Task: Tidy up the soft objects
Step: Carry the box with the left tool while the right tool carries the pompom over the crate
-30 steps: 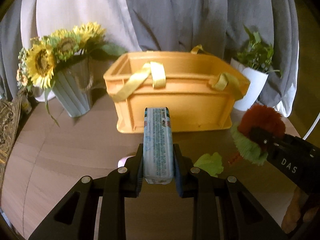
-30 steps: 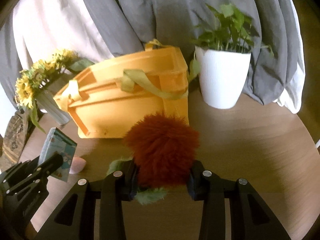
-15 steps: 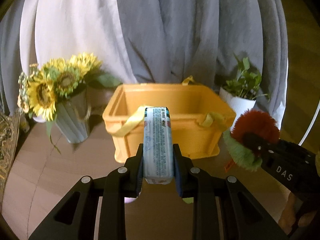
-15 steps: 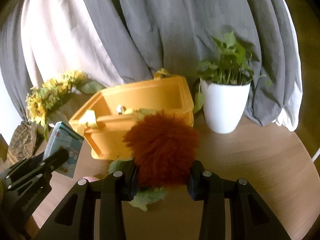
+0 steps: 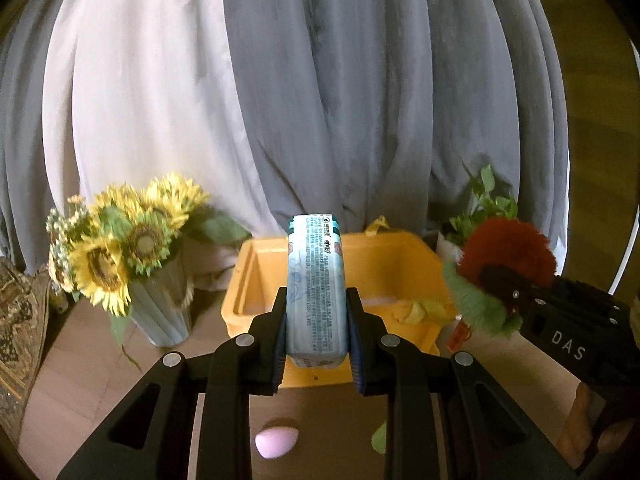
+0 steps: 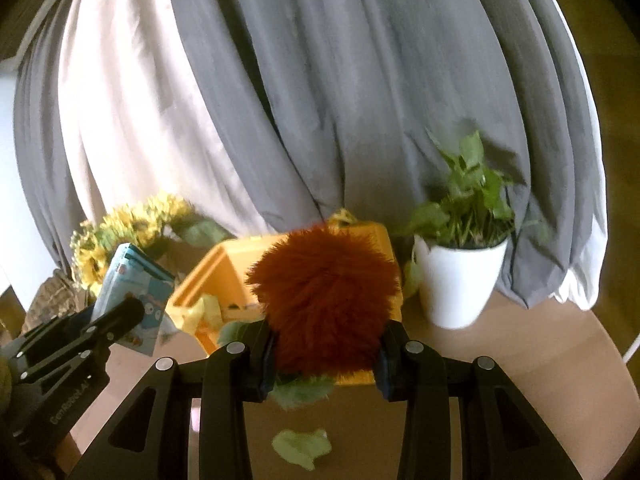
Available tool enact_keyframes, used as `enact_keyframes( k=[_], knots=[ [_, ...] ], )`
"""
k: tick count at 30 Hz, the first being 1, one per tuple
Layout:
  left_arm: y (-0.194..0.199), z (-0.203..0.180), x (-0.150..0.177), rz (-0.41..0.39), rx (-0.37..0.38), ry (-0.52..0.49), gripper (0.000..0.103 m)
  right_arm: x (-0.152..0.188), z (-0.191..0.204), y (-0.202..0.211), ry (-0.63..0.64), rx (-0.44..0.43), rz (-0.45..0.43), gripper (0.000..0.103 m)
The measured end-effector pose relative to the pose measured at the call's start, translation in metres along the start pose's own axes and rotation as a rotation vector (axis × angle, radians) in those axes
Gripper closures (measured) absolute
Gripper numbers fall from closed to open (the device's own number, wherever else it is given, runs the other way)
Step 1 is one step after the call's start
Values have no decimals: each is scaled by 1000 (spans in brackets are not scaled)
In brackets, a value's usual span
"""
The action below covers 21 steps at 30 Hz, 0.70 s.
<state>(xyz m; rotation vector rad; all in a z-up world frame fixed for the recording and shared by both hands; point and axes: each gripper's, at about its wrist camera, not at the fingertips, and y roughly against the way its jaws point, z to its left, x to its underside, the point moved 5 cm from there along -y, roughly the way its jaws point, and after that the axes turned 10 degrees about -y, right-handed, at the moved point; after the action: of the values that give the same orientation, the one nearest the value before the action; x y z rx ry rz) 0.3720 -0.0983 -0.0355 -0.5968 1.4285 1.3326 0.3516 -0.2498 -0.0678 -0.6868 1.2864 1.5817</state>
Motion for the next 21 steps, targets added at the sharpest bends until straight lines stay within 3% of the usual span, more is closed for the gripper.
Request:
enact_keyframes(
  k=[21],
  knots=[
    [-35, 30, -40, -70, -50, 5, 77, -48, 27, -34, 41, -31, -102, 64]
  ],
)
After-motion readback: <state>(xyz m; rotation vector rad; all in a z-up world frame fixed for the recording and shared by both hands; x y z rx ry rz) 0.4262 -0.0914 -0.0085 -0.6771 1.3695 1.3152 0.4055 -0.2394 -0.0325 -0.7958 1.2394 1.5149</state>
